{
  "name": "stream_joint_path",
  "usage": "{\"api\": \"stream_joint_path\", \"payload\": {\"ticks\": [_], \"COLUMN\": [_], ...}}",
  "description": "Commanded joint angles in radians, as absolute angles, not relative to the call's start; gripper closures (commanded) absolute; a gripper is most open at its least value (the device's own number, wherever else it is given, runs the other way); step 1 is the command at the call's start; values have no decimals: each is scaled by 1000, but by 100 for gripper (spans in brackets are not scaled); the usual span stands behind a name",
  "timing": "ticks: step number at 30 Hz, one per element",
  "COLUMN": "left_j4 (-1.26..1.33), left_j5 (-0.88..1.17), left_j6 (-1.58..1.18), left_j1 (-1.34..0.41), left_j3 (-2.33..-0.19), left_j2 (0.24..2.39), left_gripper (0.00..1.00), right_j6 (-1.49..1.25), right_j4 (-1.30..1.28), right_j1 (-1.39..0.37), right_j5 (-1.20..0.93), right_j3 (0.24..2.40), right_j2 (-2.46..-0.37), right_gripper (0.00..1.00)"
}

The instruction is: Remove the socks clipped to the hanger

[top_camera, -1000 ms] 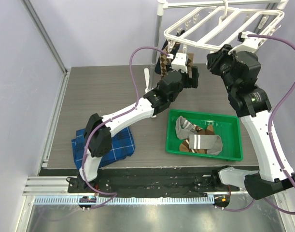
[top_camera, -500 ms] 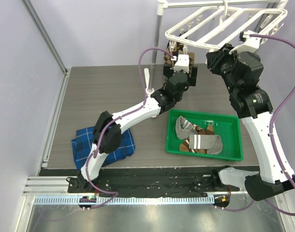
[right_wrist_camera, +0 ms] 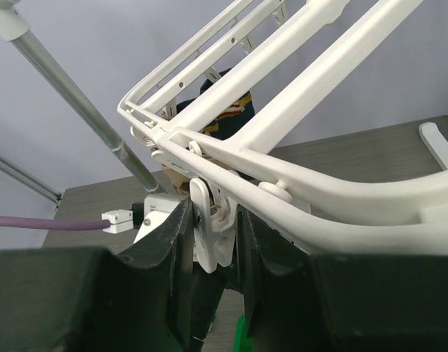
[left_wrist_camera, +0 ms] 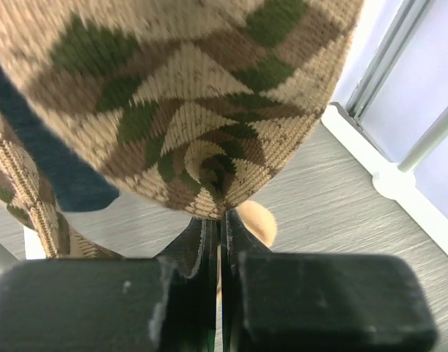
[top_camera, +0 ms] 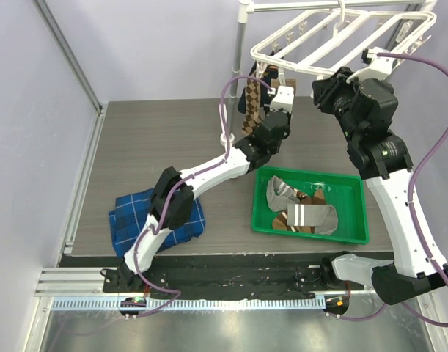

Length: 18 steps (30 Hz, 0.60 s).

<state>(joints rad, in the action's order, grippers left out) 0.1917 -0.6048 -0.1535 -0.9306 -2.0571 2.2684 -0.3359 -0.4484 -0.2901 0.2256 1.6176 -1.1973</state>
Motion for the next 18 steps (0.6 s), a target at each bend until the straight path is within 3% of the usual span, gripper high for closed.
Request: {"api": "stream_joint_path", "payload": {"ticks": [1, 8, 12, 18], "left_j4": [270, 327, 321, 302], "left_j5": [-578, -359, -194, -60], "left_j6": [-158, -218, -259, -293], "left_j1": [-925, -925, -927, -922], "left_j3": [-2033, -1804, -1726, -1648], "left_j2": [2204, 1996, 1918, 1835], "left_gripper": [100, 100, 100, 100], "right_j6": [-336, -311, -296, -304], "right_j4": [-390, -390, -408, -503], "right_j1": [-287, -287, -284, -282], "right_j5": [218, 261, 295, 194], "right_j3": [1615, 1600, 1594, 1632], "right_j2": [-1172, -1175, -1160, -1091], "right_gripper": [99, 97, 68, 47]}}
